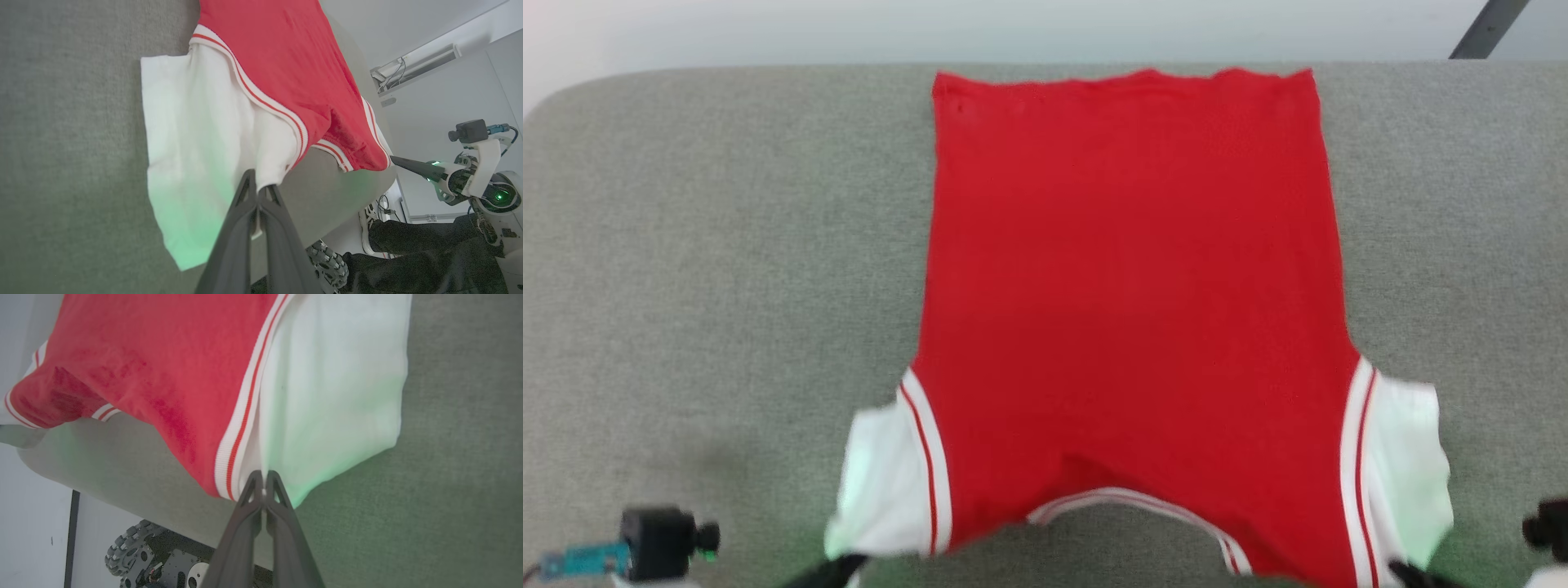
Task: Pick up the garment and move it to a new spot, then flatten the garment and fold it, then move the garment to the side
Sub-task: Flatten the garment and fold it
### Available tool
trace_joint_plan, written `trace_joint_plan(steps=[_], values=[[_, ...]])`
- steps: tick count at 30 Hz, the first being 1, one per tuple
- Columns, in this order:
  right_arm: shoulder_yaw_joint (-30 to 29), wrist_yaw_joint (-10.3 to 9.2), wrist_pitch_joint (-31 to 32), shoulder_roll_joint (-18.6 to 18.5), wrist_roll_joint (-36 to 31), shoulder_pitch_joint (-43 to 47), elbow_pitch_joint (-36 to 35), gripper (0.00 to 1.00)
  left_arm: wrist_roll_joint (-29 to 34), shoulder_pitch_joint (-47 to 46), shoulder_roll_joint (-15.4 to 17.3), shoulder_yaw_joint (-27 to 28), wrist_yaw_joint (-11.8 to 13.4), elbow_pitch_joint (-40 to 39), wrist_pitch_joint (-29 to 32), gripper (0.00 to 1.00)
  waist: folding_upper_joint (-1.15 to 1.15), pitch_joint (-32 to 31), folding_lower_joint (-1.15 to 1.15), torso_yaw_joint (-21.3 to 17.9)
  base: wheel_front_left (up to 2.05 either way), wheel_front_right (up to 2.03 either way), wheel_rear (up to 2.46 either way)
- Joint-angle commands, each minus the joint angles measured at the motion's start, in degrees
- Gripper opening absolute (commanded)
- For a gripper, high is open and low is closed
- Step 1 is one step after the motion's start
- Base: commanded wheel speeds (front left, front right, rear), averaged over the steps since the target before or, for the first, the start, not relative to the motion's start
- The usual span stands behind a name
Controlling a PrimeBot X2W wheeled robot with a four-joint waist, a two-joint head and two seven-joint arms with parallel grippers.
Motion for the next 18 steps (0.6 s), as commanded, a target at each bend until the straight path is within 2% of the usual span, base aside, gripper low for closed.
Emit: trace_joint_plan(steps=[1, 4, 6, 11, 18], values=[[-0.6, -0.07, 0.8, 0.2, -0.5, 2.0, -1.3, 0.0, 0.3, 1.4, 0.7, -0.4, 0.1, -1.0, -0.1, 0.0, 0.0, -0.2, 0.0, 0.3, 0.0, 0.0, 0.0], [-2.3, -0.07, 2.2, 1.1, -0.7, 5.3, -4.4, 0.0, 1.0, 3.3, 1.8, -1.0, 0.1, -3.3, -0.2, 0.0, 0.0, -0.5, 0.0, 0.6, 0.0, 0.0, 0.0], [-3.6, -0.07, 2.1, 1.7, -1.1, 5.8, -5.9, 0.0, 1.3, 3.5, 1.3, -0.7, 0.1, -4.0, -0.1, 0.0, 0.0, -0.7, 0.0, 0.8, 0.0, 0.0, 0.0], [-3.3, -0.07, 1.1, 1.2, -4.2, 2.7, -4.7, 0.0, 1.6, 1.6, -3.6, -1.0, 0.1, -1.3, 0.5, 0.0, 0.0, -1.7, 0.0, 1.1, 0.0, 0.0, 0.0], [2.5, -0.07, -0.9, -1.4, -7.8, -2.6, 5.1, 0.0, 1.8, -2.1, -10.7, -3.0, 0.1, 8.1, 2.2, 0.0, 0.0, -2.6, 0.0, 1.2, 0.0, 0.0, 0.0]])
